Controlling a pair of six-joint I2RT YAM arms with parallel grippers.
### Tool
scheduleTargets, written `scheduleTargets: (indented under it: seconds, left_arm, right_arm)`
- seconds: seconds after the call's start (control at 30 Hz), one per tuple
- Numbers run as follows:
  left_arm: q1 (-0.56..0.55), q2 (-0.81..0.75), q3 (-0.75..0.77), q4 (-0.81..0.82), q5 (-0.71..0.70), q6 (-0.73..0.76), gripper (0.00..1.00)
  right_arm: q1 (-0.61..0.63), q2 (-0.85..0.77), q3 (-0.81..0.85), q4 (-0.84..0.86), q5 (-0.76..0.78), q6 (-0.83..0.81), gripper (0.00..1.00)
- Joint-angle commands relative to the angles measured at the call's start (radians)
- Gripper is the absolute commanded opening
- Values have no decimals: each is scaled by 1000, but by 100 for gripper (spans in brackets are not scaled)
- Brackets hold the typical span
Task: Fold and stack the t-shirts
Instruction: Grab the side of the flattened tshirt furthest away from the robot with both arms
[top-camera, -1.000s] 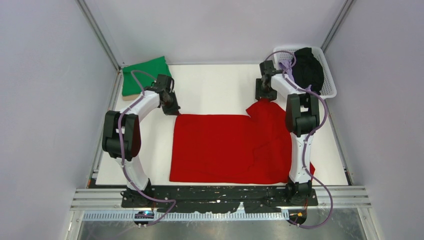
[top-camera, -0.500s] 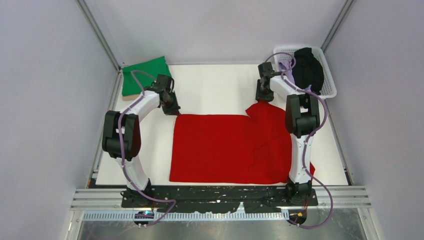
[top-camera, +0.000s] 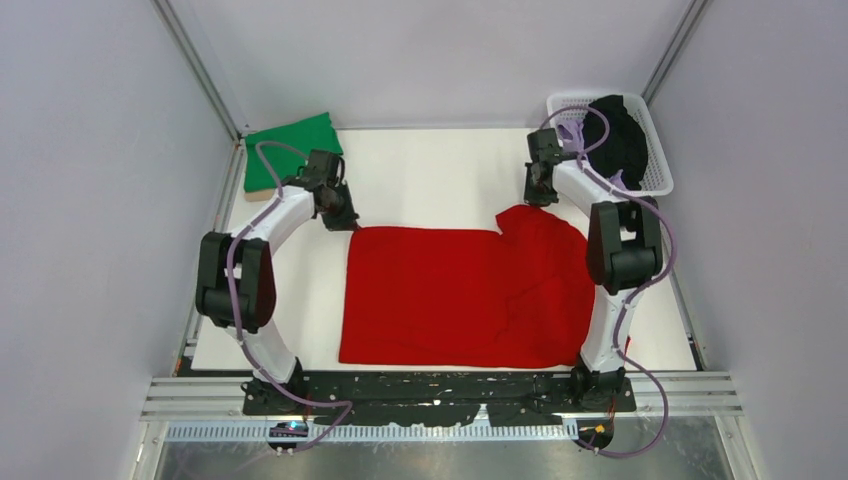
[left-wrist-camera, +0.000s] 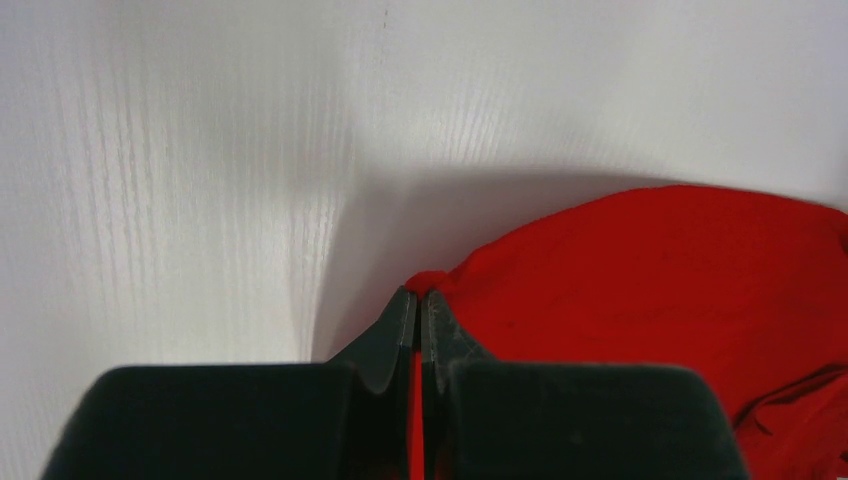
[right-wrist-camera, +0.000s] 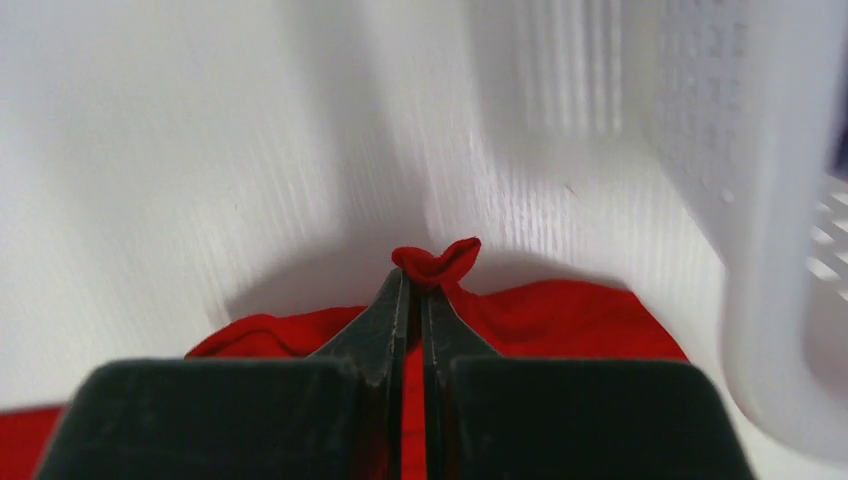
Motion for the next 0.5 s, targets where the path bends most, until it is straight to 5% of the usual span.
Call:
scheduleTargets:
  seconds: [0.0,0.47]
  left_arm:
    - [-12,-114,-54,41,16,17,0]
    - [-52,-356,-276,70,3,15,0]
  right_arm:
    - [0,-205,-101,48,4,-7,5]
    - [36,-735,-498,-120,88,83,5]
